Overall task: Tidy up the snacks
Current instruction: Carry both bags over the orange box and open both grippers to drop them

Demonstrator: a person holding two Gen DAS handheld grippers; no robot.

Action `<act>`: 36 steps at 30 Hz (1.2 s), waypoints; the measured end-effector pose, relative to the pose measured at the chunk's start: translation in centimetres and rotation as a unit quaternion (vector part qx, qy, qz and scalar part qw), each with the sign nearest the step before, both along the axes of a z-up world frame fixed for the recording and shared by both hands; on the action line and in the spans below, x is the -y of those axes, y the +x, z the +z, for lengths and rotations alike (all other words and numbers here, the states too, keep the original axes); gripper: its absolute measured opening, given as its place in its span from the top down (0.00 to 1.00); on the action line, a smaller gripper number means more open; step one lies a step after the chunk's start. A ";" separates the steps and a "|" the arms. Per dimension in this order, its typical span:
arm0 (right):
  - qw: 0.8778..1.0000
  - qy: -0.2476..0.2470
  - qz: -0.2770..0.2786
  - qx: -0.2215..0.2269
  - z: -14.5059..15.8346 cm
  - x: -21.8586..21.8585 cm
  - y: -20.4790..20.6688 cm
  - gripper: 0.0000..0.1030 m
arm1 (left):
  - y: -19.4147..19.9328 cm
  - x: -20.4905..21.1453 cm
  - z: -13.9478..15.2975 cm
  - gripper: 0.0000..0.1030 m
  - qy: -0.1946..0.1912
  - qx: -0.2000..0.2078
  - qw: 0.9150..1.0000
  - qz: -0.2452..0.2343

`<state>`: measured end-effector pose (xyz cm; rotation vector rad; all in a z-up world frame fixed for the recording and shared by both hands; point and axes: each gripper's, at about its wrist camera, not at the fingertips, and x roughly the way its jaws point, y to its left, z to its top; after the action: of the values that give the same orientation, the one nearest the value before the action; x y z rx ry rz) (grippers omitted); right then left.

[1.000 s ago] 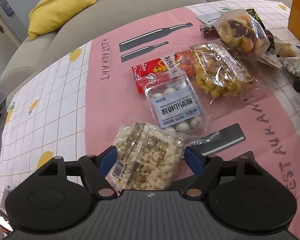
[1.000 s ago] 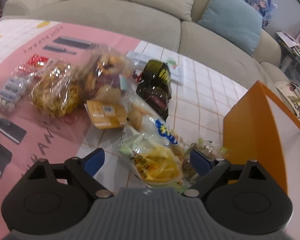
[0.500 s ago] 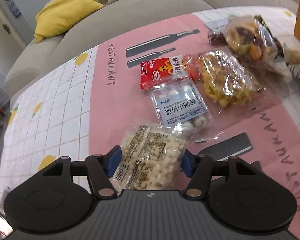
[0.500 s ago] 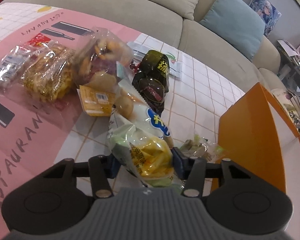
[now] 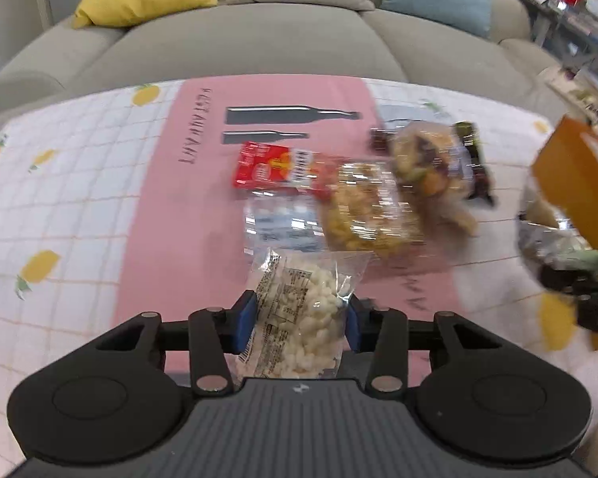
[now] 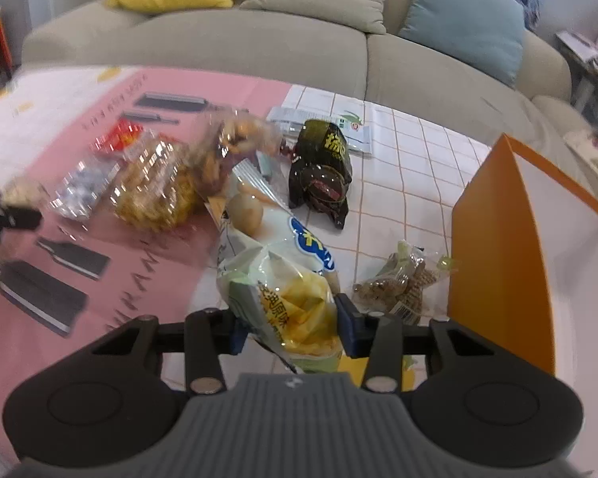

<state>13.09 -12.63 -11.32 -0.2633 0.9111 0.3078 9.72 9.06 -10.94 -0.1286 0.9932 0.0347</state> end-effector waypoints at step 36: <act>0.980 0.046 -0.189 0.036 11.0 22.6 -0.4 0.59 | 8.4 27.6 12.3 0.74 -0.176 0.060 0.936 -0.300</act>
<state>12.67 -35.26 -0.33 -0.0123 0.8529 -0.0112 18.17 -18.53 1.35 -0.1478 0.8747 -0.7061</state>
